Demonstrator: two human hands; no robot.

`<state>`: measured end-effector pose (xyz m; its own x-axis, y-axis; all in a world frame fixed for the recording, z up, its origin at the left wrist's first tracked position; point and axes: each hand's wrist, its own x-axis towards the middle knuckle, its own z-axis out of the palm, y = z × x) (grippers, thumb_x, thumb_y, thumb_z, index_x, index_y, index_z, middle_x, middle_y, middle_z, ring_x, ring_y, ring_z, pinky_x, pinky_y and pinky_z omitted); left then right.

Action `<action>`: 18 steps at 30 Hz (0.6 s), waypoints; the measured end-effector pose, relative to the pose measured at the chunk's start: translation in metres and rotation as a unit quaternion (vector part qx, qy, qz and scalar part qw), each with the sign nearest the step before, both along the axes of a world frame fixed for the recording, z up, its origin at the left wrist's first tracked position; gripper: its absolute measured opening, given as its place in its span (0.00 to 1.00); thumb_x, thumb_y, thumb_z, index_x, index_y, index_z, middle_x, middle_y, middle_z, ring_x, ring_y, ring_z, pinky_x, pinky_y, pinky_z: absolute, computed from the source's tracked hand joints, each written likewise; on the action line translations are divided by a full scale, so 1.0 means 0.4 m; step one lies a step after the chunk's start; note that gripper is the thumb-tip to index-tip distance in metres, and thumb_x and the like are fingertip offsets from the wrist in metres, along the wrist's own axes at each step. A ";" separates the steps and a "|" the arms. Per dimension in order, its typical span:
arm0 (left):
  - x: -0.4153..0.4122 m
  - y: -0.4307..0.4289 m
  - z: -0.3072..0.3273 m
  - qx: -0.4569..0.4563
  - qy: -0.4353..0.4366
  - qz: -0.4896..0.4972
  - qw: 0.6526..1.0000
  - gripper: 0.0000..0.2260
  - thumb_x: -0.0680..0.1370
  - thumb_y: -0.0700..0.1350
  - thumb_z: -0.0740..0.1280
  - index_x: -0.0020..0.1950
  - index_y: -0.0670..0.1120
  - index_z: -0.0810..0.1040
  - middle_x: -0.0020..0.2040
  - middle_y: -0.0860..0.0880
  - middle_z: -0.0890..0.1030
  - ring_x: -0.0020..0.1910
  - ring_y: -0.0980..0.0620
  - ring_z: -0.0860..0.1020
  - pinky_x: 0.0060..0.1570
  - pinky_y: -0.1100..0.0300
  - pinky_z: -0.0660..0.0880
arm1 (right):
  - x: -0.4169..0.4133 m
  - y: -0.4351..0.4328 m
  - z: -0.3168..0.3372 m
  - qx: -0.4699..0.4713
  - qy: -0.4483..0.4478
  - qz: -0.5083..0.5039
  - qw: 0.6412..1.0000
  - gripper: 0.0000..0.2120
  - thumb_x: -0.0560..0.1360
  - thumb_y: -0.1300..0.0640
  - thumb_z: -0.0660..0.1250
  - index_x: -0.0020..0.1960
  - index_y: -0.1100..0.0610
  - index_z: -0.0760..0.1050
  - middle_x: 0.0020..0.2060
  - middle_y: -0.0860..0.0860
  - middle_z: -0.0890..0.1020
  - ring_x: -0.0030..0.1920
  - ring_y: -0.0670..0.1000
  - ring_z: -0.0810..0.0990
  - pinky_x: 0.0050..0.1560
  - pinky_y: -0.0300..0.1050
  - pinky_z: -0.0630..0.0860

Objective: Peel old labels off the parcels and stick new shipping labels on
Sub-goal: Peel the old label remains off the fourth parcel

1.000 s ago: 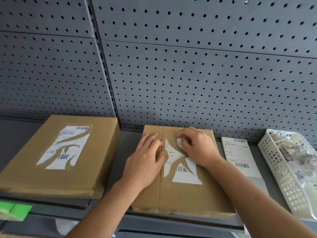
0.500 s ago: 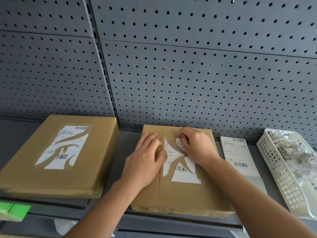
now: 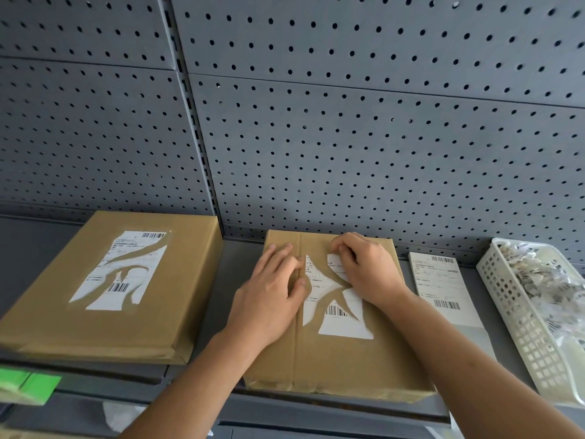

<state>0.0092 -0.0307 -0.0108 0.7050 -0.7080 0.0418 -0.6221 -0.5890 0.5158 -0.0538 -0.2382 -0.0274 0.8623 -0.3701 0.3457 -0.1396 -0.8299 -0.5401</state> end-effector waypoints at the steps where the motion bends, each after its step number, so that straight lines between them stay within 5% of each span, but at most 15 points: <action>1: 0.000 0.001 0.000 0.000 0.000 0.000 1.000 0.13 0.85 0.55 0.55 0.69 0.59 0.68 0.80 0.65 0.54 0.79 0.65 0.42 0.65 0.46 0.70 | 0.000 0.001 0.000 -0.007 0.001 0.003 1.000 0.10 0.79 0.62 0.60 0.48 0.52 0.78 0.44 0.40 0.80 0.37 0.43 0.75 0.36 0.42 0.71; 9: 0.000 -0.001 -0.001 -0.001 -0.001 0.001 1.000 0.13 0.85 0.55 0.55 0.69 0.59 0.68 0.80 0.65 0.54 0.79 0.66 0.42 0.64 0.48 0.71 | -0.004 0.002 0.001 0.003 0.000 0.003 1.000 0.10 0.78 0.62 0.61 0.46 0.51 0.78 0.43 0.39 0.79 0.36 0.38 0.75 0.34 0.36 0.67; 18: 0.001 -0.003 -0.001 0.001 0.001 0.004 1.000 0.13 0.85 0.55 0.55 0.69 0.59 0.68 0.79 0.66 0.54 0.79 0.66 0.42 0.63 0.48 0.71 | -0.001 0.004 0.004 0.009 0.012 0.002 1.000 0.11 0.77 0.62 0.61 0.48 0.50 0.81 0.46 0.39 0.81 0.38 0.40 0.75 0.38 0.42 0.74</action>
